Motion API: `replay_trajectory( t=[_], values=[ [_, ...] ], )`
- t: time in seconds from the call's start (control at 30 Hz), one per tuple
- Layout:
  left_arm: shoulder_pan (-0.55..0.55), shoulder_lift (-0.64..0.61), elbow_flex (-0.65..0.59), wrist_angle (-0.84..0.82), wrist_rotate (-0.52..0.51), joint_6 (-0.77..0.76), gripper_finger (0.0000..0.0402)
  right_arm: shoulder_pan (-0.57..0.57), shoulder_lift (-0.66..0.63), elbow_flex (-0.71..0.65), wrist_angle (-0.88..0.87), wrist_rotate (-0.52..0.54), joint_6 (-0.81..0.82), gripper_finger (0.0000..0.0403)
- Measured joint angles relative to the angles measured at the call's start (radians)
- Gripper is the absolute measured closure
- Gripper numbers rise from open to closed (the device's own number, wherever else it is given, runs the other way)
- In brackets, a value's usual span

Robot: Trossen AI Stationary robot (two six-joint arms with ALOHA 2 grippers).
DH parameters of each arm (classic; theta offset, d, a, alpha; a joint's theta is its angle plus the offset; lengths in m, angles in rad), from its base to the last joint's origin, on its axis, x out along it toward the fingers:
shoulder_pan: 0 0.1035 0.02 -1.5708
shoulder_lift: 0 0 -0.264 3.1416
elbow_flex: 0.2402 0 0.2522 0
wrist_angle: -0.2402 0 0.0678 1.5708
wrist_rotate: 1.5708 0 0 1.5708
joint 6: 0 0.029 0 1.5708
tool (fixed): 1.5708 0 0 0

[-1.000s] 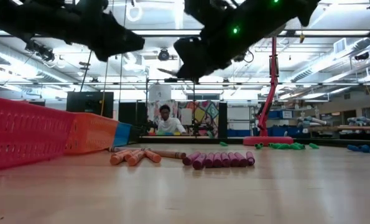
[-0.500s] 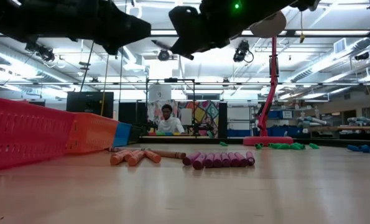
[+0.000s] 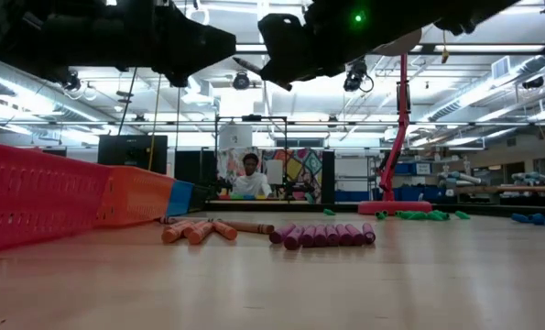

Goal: Sort crayons
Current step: Put the black crayon into the blue bin

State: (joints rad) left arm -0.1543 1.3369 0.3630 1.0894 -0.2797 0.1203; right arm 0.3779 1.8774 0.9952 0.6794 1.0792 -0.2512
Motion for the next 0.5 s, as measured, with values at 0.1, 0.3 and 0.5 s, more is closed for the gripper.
replay_trajectory(
  t=[0.1,0.3,0.5],
  values=[
    [0.0,0.0,0.0,0.02,0.006,-0.008,0.0253,0.0,0.0,-0.039,0.099,-0.005,-0.041,0.0364],
    [0.0,0.0,0.0,0.065,0.097,-0.015,0.0253,0.02,0.0,-0.112,0.365,-0.034,-0.151,0.0364],
    [0.001,0.012,0.0,0.083,0.102,-0.028,0.0253,0.027,0.0,-0.18,0.572,-0.112,-0.177,0.0364]
  ],
)
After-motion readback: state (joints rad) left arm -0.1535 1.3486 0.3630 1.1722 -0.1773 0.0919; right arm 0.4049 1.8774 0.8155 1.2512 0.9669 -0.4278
